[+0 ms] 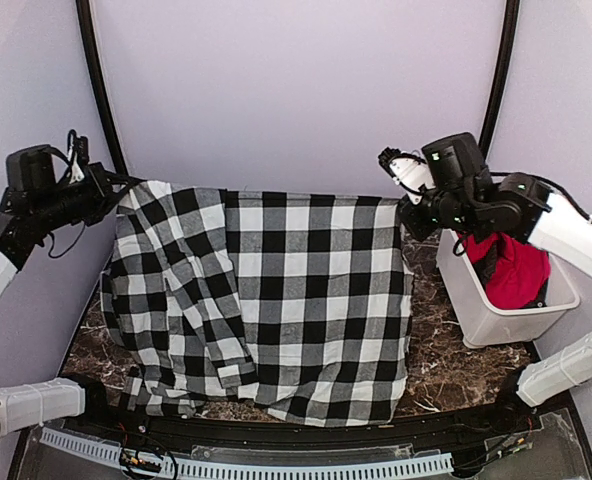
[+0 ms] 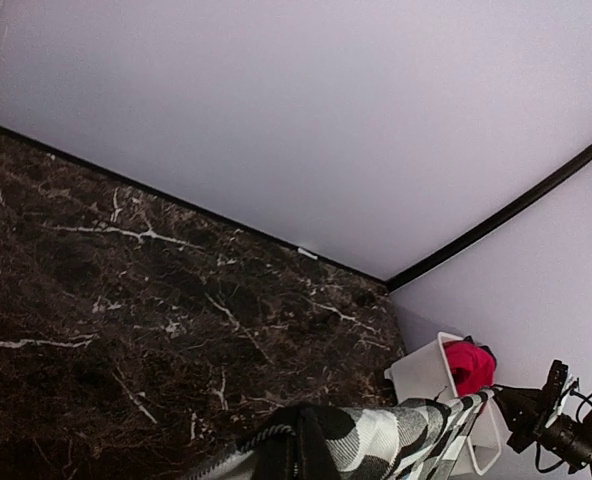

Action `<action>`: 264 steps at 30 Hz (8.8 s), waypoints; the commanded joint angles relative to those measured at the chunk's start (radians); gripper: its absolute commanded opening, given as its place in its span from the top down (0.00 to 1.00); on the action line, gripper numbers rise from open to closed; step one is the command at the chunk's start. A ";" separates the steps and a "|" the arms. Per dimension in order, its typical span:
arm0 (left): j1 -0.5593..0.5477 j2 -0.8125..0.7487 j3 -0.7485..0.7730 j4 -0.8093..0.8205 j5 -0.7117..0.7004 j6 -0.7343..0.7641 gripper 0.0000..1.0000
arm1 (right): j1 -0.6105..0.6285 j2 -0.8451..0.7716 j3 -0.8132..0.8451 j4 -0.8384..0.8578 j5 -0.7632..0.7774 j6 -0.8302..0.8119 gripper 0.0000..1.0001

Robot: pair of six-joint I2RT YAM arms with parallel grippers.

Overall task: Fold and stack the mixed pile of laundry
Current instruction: Flatten out the flattened shirt at the center of the board, then adjust the flattened shirt at the center of the board, then pick up the flattened shirt from the center of the board, then pass from the right arm to the left

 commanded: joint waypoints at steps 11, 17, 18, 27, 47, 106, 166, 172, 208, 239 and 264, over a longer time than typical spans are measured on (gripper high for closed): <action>0.039 0.537 -0.188 0.489 -0.092 -0.009 1.00 | -0.276 0.571 0.067 0.358 -0.281 -0.059 1.00; 0.065 0.819 -0.114 0.680 -0.014 -0.060 1.00 | -0.337 0.764 0.225 0.378 -0.322 -0.080 1.00; 0.065 0.865 -0.080 0.683 -0.011 -0.058 1.00 | -0.343 0.794 0.252 0.377 -0.320 -0.088 1.00; 0.073 1.154 0.290 0.589 0.004 -0.012 0.91 | -0.383 1.123 0.661 0.293 -0.269 -0.124 0.96; 0.135 0.826 0.005 0.505 0.012 0.041 0.34 | -0.365 0.720 0.260 0.175 -0.546 0.125 0.42; -0.045 1.197 0.343 0.636 0.047 -0.009 1.00 | -0.311 0.467 -0.064 0.150 -0.699 0.231 0.51; -0.027 -0.008 -0.258 -0.377 -0.150 -0.075 0.08 | 0.393 0.799 0.275 0.432 -0.801 0.167 0.39; 0.133 0.026 -0.184 -0.392 -0.061 0.004 0.07 | 0.463 0.976 0.441 0.422 -0.835 0.135 0.38; 0.282 0.101 -0.179 -0.321 0.065 0.080 0.07 | 0.556 0.853 0.603 0.311 -0.762 0.032 1.00; 0.282 0.023 -0.363 -0.189 0.155 0.118 0.01 | 0.350 0.775 0.365 0.503 -1.066 0.330 1.00; 0.037 -0.027 -0.451 0.037 0.311 0.136 0.10 | 0.092 0.849 0.493 0.539 -1.198 0.403 1.00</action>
